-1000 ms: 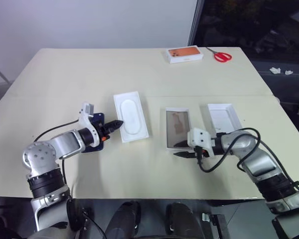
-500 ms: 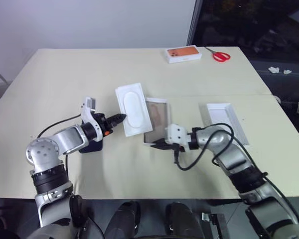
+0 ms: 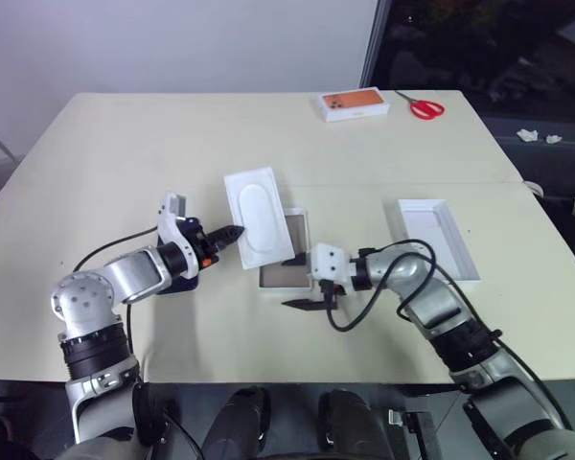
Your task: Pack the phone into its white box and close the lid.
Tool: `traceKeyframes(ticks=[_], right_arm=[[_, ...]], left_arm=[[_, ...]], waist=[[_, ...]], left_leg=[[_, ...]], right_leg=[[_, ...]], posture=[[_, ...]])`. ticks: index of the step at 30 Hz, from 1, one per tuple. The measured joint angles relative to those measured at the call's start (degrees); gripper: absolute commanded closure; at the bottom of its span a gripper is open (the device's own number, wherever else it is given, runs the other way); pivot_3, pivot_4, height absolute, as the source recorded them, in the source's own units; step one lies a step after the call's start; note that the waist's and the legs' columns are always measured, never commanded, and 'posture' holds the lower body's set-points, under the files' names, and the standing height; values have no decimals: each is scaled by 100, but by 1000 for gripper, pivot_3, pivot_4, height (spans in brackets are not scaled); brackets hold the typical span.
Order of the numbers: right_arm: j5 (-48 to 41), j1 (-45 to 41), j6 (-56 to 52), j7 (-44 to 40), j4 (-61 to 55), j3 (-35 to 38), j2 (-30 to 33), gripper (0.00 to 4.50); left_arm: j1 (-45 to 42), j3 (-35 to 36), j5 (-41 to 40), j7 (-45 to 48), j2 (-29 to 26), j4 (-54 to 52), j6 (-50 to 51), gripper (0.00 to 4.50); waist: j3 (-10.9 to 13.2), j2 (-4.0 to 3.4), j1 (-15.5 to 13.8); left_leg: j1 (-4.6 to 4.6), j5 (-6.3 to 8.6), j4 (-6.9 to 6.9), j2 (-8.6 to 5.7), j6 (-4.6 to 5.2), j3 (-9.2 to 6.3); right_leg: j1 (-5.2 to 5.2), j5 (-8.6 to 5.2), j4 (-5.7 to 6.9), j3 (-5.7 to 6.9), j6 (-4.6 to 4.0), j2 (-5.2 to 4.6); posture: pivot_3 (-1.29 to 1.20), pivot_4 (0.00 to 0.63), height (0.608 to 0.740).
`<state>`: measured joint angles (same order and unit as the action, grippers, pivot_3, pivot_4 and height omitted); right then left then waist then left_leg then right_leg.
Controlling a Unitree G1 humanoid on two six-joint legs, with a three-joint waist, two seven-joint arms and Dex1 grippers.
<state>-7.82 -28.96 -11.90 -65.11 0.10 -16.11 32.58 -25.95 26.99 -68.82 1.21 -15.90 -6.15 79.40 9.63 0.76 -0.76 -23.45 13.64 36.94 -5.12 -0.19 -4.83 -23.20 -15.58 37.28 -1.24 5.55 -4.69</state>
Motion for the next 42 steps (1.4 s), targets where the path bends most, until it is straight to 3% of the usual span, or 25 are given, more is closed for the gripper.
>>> traceKeyframes(ticks=[4,10,14,20,21,33,41,42], right_arm=[[-435,333,-225,-276,-377,701,723,594],[-420,480,-111,-236,-170,826,890,594],[-371,391,25,-99,-75,827,859,549],[-360,379,103,16,-75,817,756,549],[-357,359,106,28,-75,800,721,549],[-432,-295,-184,189,-71,731,166,549],[-433,-492,-283,265,-72,666,-119,549],[-420,-507,-281,289,-77,617,-190,812]], left_arm=[[175,-377,48,3,123,-80,-6,4500],[211,-807,256,56,136,100,8,4500],[71,-825,320,141,57,274,3,3174],[-142,-831,401,237,66,290,-37,184],[-155,-831,420,245,66,284,-51,32],[-409,-596,236,218,-174,53,-98,32],[-78,-672,209,338,-361,-352,-235,32],[-11,-752,371,524,-548,-451,-464,3]], waist=[[0,1,3],[1,2,89],[1,2,76],[1,2,13],[1,2,12],[2,3,20],[4,6,37],[6,10,61]], left_leg=[[0,8,-2,1,13,-3],[2,6,-14,10,10,1],[1,4,-12,7,6,1],[1,2,-8,6,3,1],[1,2,-8,6,3,1],[0,-3,-9,5,-6,1],[0,-4,-11,6,-8,1],[0,-7,-17,8,-13,1]], right_leg=[[8,0,-7,2,0,-1],[-4,0,-1,-1,0,5],[-2,0,-3,0,0,3],[1,0,-4,-1,0,1],[1,0,-4,-1,0,1],[-1,0,-5,-1,0,1],[-6,0,-4,-2,0,2],[-7,0,-5,-2,0,4]], posture=[[0,150,740],[0,150,740],[0,150,740],[0,150,740],[0,150,740],[0,150,740],[0,150,740],[0,150,740]])
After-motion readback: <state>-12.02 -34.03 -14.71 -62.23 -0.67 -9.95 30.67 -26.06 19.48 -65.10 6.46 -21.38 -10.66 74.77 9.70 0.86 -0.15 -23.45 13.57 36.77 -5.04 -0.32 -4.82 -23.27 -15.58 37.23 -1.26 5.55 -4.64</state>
